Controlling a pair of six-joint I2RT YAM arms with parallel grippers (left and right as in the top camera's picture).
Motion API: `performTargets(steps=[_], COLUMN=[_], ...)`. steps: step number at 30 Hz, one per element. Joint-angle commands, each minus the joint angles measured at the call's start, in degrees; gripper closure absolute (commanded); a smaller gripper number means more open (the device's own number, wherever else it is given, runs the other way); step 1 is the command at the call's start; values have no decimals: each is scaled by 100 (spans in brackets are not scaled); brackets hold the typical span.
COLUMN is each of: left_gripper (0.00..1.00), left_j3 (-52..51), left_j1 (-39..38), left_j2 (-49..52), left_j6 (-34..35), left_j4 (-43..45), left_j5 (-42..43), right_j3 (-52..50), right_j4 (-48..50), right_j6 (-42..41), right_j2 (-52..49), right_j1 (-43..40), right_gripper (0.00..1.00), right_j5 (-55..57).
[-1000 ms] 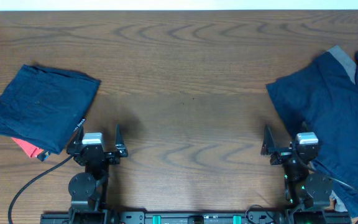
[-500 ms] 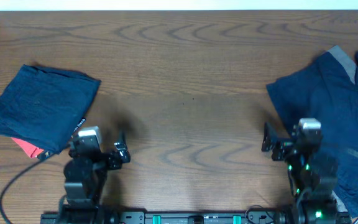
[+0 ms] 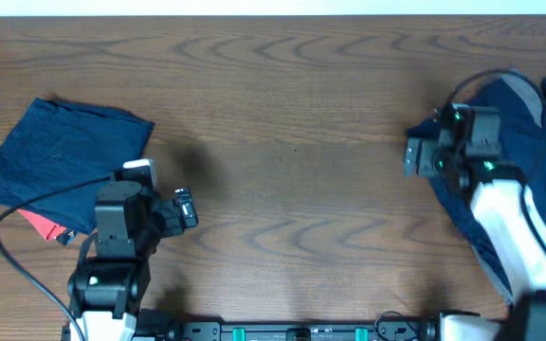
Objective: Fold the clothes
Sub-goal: 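Grasp the navy shorts with the right gripper and drag them toward center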
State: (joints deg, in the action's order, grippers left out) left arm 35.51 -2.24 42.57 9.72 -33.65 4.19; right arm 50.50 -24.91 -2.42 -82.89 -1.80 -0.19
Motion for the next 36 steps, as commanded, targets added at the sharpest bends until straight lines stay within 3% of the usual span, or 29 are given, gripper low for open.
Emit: performTargets(steps=[1, 7, 12, 14, 17, 18, 23, 29, 36], left_gripper=[2, 2, 2, 2, 2, 2, 2, 2, 2], left_j3=[138, 138, 138, 138, 138, 138, 138, 138, 138], left_j1=[31, 31, 28, 28, 31, 28, 31, 31, 31], left_j2=[125, 153, 153, 153, 153, 153, 153, 153, 153], left_j6=[68, 70, 68, 70, 70, 70, 68, 68, 68], left_j4=[-22, -20, -20, -20, -20, -17, -17, -15, -17], left_j5=[35, 35, 35, 35, 37, 35, 35, 35, 35], right_j3=[125, 125, 125, 125, 127, 127, 319, 1394, 2173], right_j4=[245, 671, 881, 931, 918, 911, 691, -262, -1123], right_j6=[291, 264, 162, 162, 153, 68, -96, -68, 37], right_j2=[-595, -1530, -1998, -2107, -2116, -2059, -1368, 50, 1329], right_j1=[-44, -44, -44, -44, -44, -44, -50, -68, -48], right_gripper=[8, 21, 25, 40, 94, 99, 99, 99, 99], right_j5=[343, 1139, 1366, 1368, 1368, 1368, 1325, 1320, 319])
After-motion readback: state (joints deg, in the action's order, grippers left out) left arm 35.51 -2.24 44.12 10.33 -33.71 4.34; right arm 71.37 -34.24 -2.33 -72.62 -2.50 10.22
